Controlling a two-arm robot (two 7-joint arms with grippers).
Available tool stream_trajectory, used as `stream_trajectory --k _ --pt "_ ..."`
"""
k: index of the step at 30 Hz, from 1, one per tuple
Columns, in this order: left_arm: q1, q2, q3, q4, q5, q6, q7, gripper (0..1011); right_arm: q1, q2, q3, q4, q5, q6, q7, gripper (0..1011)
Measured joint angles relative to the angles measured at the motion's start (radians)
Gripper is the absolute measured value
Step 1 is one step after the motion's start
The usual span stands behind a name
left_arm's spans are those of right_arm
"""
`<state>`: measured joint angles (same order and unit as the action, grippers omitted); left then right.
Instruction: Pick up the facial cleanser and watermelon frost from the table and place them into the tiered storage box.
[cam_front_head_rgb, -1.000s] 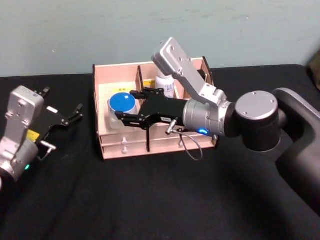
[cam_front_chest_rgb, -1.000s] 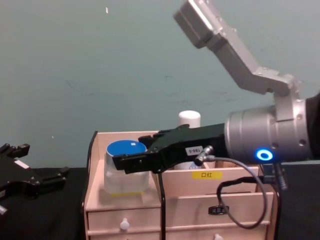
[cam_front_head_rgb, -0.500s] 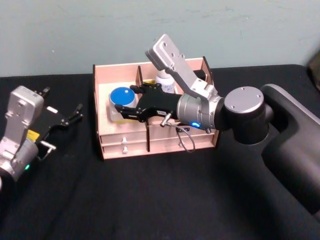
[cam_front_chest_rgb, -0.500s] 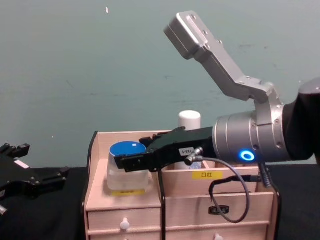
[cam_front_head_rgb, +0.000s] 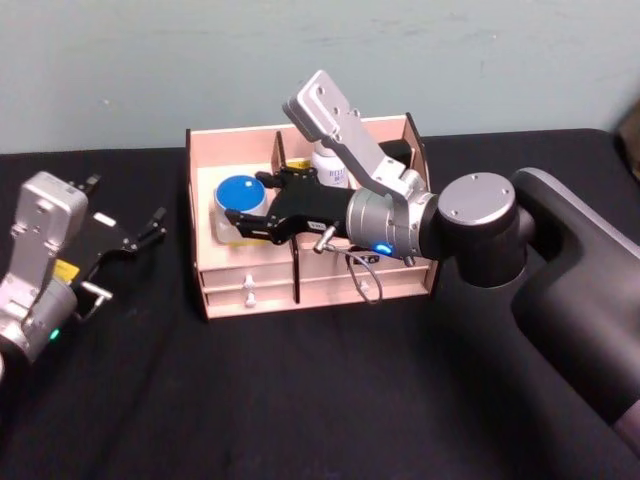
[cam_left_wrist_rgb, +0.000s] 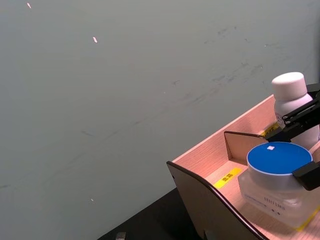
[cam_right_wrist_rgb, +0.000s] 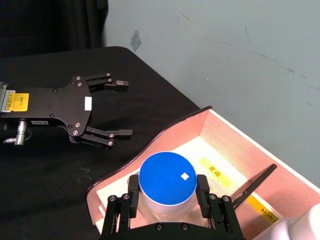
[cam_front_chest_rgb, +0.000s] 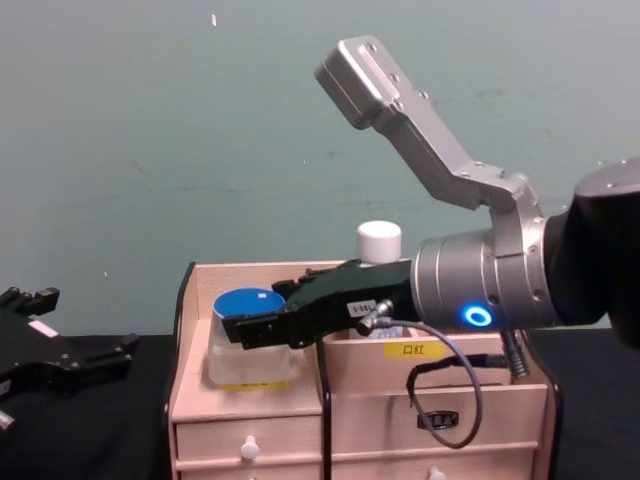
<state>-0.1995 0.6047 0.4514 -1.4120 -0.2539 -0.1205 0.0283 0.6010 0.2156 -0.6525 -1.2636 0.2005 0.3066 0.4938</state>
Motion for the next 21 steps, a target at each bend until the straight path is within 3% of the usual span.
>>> stream_trajectory --k 15,21 --pt "0.000 0.000 0.000 0.000 0.000 0.000 0.000 1010 0.000 -0.008 0.002 0.011 -0.010 0.009 -0.003 704" --pt "0.000 0.000 0.000 0.000 0.000 0.000 0.000 1010 -0.001 -0.006 0.002 0.011 -0.010 0.013 -0.003 827"
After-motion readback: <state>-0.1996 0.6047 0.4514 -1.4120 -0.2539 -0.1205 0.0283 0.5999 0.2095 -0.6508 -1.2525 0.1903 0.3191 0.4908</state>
